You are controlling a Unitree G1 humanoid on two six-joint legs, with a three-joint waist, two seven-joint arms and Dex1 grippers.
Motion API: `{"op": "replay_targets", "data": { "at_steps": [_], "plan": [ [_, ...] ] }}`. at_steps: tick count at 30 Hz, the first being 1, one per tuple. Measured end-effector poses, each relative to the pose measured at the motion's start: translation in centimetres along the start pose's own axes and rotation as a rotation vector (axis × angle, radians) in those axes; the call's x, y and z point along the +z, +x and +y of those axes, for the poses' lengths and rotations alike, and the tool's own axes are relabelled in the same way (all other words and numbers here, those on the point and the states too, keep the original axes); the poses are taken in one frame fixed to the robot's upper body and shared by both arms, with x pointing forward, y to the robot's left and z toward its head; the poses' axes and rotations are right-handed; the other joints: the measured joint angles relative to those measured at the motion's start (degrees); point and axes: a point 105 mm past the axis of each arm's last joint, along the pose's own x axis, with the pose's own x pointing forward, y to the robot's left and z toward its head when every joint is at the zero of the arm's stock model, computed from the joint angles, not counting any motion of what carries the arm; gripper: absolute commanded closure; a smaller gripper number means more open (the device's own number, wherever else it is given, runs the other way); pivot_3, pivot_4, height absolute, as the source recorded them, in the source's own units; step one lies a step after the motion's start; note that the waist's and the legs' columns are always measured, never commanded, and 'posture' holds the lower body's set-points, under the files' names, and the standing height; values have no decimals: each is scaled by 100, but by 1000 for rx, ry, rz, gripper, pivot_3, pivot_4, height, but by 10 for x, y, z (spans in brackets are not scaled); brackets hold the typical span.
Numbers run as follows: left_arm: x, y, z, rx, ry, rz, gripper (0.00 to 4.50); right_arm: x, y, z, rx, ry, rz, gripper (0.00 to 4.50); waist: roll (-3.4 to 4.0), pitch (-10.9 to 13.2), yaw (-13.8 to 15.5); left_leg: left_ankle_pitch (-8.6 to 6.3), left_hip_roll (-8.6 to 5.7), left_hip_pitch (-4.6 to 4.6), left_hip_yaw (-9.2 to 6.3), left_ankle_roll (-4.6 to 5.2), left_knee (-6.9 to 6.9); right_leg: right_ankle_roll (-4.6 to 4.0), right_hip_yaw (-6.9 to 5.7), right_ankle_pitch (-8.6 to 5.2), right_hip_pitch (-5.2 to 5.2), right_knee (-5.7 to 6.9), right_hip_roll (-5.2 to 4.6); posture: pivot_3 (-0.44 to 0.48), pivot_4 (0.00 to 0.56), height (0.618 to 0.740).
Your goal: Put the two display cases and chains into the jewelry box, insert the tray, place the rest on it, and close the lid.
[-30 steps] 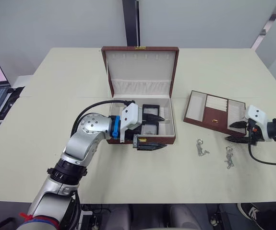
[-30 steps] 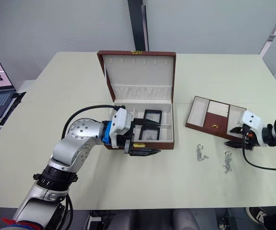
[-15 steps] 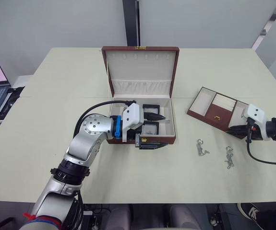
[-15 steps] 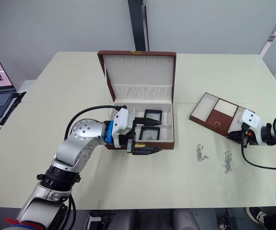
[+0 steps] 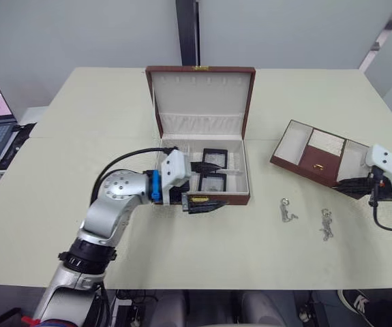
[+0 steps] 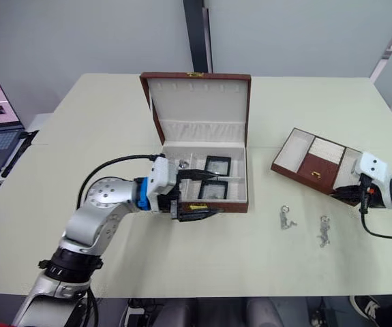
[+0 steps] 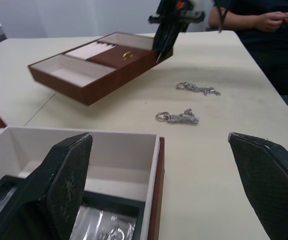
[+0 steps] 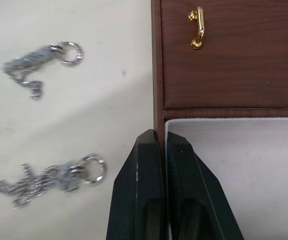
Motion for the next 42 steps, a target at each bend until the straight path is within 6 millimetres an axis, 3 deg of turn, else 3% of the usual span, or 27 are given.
{"op": "replay_targets", "data": {
  "at_steps": [6, 13, 17, 28, 35, 42],
  "plan": [
    [-12, -31, -3, 118, -55, 33, 0, 32, -15, 45, 102, -40, -17, 4473, 3, -1, -2, -7, 1, 0, -9, 12, -4, 0, -1, 0, 1, -1, 2, 0, 150, 740],
    [-16, -67, -5, 267, -131, 44, 0, 69, -6, 87, 221, -141, -70, 4473, 1, -1, 11, -7, -4, 1, -22, 12, -1, 0, -11, 0, 12, -7, 0, 0, 150, 740],
    [-20, -83, -10, 360, -152, 61, 0, 91, 7, 91, 236, -198, -112, 4473, 1, 0, -15, -7, 0, 3, -20, 12, -4, 0, -7, 0, 9, -9, -1, 0, 150, 740],
    [-25, -116, -48, 582, -263, 80, 0, 148, 64, 104, 288, -321, -119, 4473, -1, 2, 11, -7, 0, -2, -34, 12, -6, 0, -18, 0, 4, -9, -4, 0, 150, 740],
    [-29, -132, -51, 699, -275, 92, 0, 162, 98, 114, 336, -330, -93, 4473, -2, 2, 10, -7, -2, -3, -36, 12, -6, 0, -20, 0, 4, -10, -5, 0, 150, 740],
    [-26, -138, -57, 739, -268, 90, 0, 165, 119, 103, 277, -326, -53, 4473, -2, 2, 0, -7, 0, -3, -35, 12, -6, 0, -19, 0, -2, -7, -5, 0, 150, 740]
  ]
}}
